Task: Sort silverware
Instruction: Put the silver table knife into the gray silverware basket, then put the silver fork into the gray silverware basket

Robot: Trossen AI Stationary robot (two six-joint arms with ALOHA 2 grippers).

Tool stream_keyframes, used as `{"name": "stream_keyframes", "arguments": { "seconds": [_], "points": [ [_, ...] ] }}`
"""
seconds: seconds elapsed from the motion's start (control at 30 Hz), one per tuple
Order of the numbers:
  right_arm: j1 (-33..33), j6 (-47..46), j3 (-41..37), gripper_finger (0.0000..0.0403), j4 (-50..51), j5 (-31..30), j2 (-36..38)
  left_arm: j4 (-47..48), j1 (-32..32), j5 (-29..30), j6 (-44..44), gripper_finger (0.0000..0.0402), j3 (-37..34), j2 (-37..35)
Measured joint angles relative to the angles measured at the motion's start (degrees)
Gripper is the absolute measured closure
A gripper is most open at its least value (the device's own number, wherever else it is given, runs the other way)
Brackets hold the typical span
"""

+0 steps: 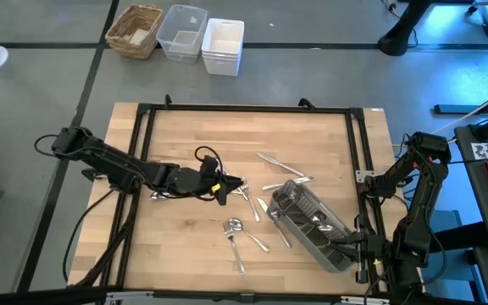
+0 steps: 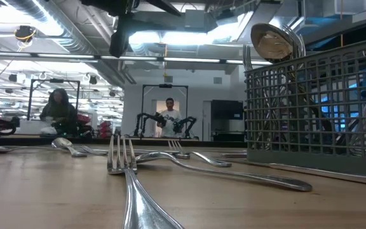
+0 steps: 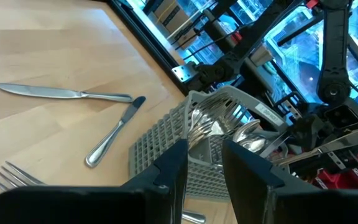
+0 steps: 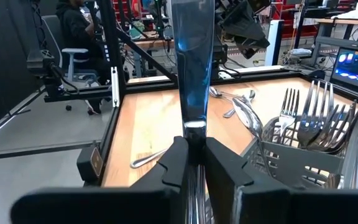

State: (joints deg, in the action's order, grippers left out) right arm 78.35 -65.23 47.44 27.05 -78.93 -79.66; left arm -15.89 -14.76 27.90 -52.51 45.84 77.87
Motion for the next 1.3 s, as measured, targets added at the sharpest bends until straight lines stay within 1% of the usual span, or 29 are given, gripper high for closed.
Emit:
{"name": "stream_keyframes", "arguments": {
  "seconds": [0.23,0.37,0.6,0.8,0.97,1.1,1.3],
  "points": [
    [0.0,0.9,0.0,0.0305,-0.1,0.4,0.0,0.0,0.0,0.0,-0.2,0.0309,0.0,0.0],
    [0.0,1.0,-0.1,0.0288,0.1,0.5,-0.1,0.0,0.0,0.0,-0.2,0.0309,0.0,0.0],
    [0.0,0.9,0.2,0.0284,0.2,1.0,-0.1,-0.1,0.0,0.0,-0.2,0.0309,0.0,0.0],
    [0.0,1.2,1.9,0.0284,0.2,0.6,-0.1,-0.1,0.0,0.0,0.0,0.0309,0.0,0.0],
    [0.0,6.4,4.9,0.0284,0.1,0.2,0.0,-0.1,0.1,0.0,0.2,0.0309,0.0,0.0],
    [0.0,11.3,7.8,0.0284,0.2,-0.4,0.6,-0.2,0.4,0.0,3.2,0.0309,0.0,0.0],
    [0.0,11.9,10.7,0.0284,2.2,-0.4,4.0,-0.1,1.8,-0.5,9.5,0.0309,0.0,0.0]
  ]
}}
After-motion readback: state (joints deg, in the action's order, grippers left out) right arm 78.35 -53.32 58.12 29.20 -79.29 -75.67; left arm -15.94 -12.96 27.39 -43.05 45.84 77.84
